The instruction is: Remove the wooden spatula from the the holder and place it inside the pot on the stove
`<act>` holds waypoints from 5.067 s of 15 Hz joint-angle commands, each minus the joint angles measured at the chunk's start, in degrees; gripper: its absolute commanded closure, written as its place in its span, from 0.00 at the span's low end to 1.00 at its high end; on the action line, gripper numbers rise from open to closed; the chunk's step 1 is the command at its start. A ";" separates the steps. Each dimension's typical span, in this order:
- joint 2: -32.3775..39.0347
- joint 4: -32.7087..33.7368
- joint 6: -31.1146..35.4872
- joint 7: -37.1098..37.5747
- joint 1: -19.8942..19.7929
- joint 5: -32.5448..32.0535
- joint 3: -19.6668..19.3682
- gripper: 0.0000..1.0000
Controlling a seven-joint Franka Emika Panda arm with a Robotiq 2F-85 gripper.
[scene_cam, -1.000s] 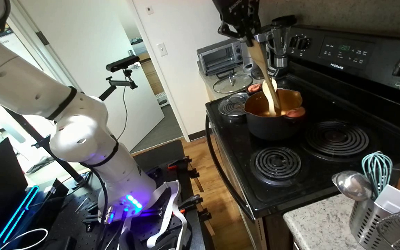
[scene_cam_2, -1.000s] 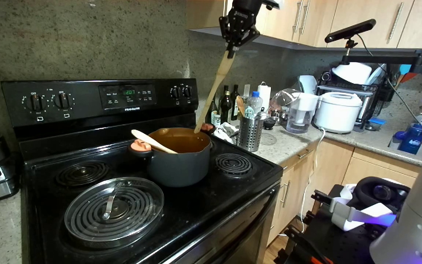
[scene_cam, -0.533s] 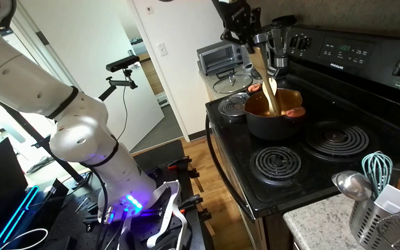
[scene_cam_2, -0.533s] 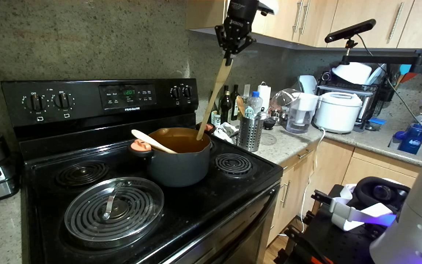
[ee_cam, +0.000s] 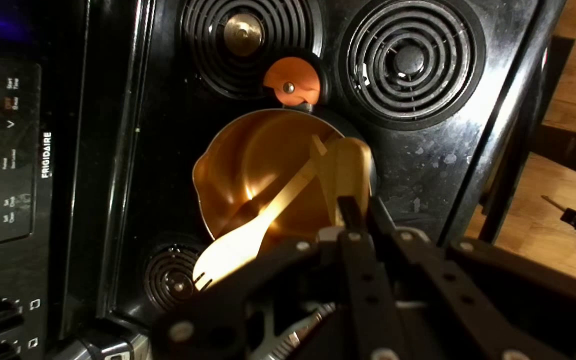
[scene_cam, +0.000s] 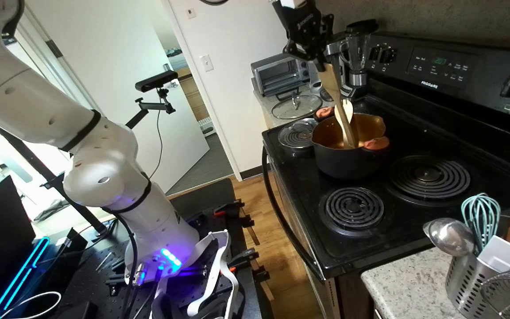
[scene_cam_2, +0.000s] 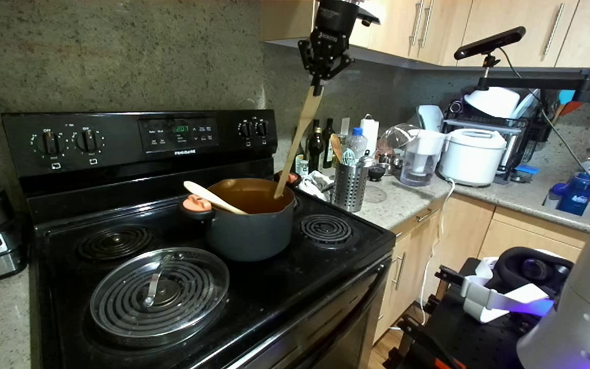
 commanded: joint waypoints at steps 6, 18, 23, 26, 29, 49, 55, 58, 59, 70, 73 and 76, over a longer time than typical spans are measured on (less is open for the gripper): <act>0.60 1.08 -0.21 0.32 0.49 -1.33 1.06 0.98; 5.38 3.05 -3.16 -2.12 1.77 -3.95 3.31 0.98; 6.98 3.56 -3.26 -3.72 1.71 -3.56 3.48 0.98; 7.51 4.04 -3.32 -3.94 1.69 -3.48 3.62 0.98; 7.84 4.30 -3.36 -3.93 1.73 -3.47 3.72 0.93; 7.69 4.06 -3.66 -5.17 2.30 -2.29 3.73 0.00; 7.19 1.63 -2.67 -7.99 3.38 -1.24 4.36 0.00; 6.96 -0.02 -2.26 -9.31 4.64 0.30 5.46 0.00; 6.90 -0.59 -2.14 -9.31 5.07 0.81 5.87 0.00; 8.18 -0.97 -2.58 -7.21 5.87 1.70 7.45 0.00; 8.18 -0.97 -2.58 -7.21 5.87 1.70 7.46 0.00; 8.18 -0.97 -2.58 -7.21 5.87 1.70 7.46 0.00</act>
